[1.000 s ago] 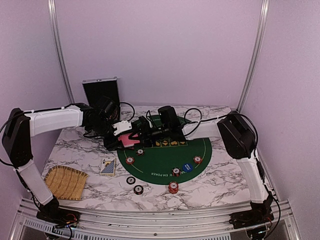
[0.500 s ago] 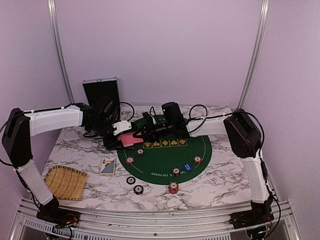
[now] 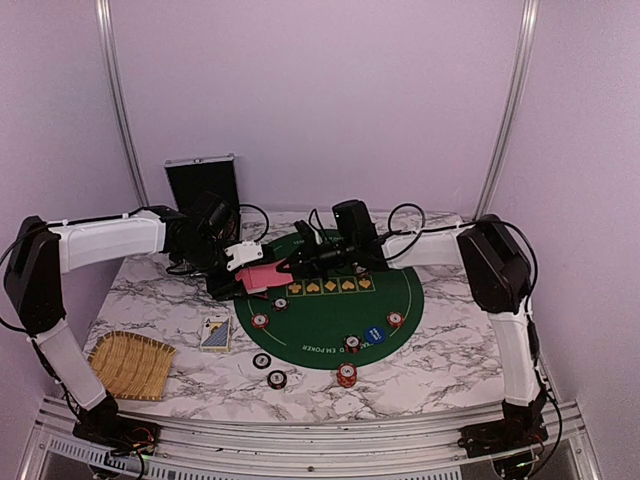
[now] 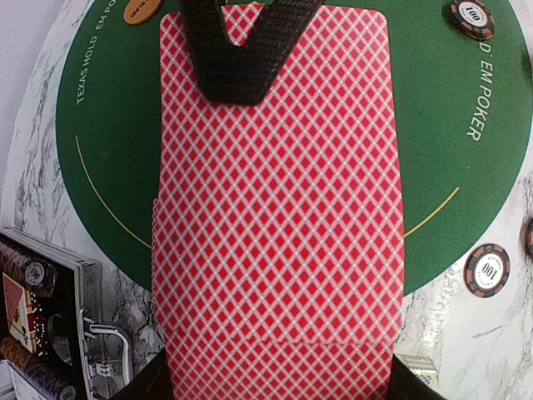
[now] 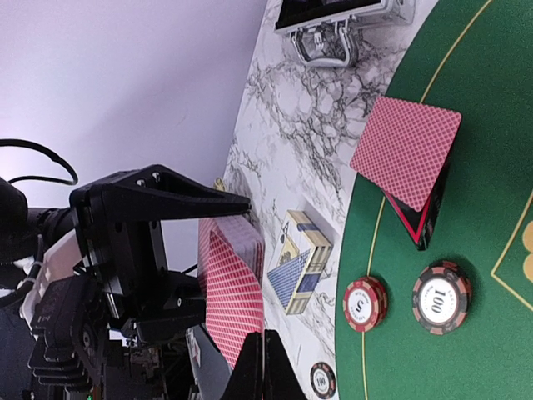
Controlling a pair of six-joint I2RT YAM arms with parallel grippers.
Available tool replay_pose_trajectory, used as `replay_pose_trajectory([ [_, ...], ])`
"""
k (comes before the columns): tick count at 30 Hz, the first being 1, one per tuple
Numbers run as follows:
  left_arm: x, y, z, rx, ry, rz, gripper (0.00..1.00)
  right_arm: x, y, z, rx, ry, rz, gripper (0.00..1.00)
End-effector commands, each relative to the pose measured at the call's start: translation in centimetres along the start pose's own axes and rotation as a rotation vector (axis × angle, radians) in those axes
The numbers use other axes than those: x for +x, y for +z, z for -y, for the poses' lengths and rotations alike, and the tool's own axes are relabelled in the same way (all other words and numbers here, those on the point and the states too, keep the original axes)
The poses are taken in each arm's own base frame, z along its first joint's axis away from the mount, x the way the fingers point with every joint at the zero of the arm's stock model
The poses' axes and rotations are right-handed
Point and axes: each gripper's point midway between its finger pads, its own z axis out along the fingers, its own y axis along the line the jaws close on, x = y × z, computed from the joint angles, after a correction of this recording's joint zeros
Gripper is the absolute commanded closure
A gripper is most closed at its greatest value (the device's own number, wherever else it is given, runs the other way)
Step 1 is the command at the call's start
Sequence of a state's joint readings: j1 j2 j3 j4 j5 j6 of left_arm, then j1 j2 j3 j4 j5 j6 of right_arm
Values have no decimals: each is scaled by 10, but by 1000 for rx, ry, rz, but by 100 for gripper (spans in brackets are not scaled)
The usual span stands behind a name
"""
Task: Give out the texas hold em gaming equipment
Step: Pick up the poker card from the face-down deck piles, then distribute the poker card in the big blind area.
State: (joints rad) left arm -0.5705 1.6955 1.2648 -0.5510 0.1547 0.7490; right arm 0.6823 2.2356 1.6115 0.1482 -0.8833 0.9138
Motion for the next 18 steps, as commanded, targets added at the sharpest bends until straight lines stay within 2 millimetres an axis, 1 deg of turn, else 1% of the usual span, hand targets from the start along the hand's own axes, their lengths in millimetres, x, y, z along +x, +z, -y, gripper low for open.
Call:
replay_pose_trajectory([
  [1, -6, -8, -3, -22, 19, 24, 96, -13, -18, -22, -44, -21, 39, 100],
  [4, -5, -8, -3, -24, 20, 22, 96, -23, -30, -17, -34, -19, 60, 100],
  [9, -3, -8, -2, -25, 21, 17, 96, -54, -65, -3, -15, -8, 131, 100],
  [12, -3, -9, -2, -26, 21, 17, 97, -71, -84, 11, 8, -2, 168, 100],
  [14, -3, -9, -2, -26, 21, 19, 97, -85, -98, 19, 34, -9, 198, 100],
  [17, -4, -11, -2, -24, 22, 22, 97, -107, -116, 37, 77, -12, 246, 100],
  [18, -4, -11, -2, -23, 20, 22, 97, -115, -123, 47, 101, -6, 262, 100],
])
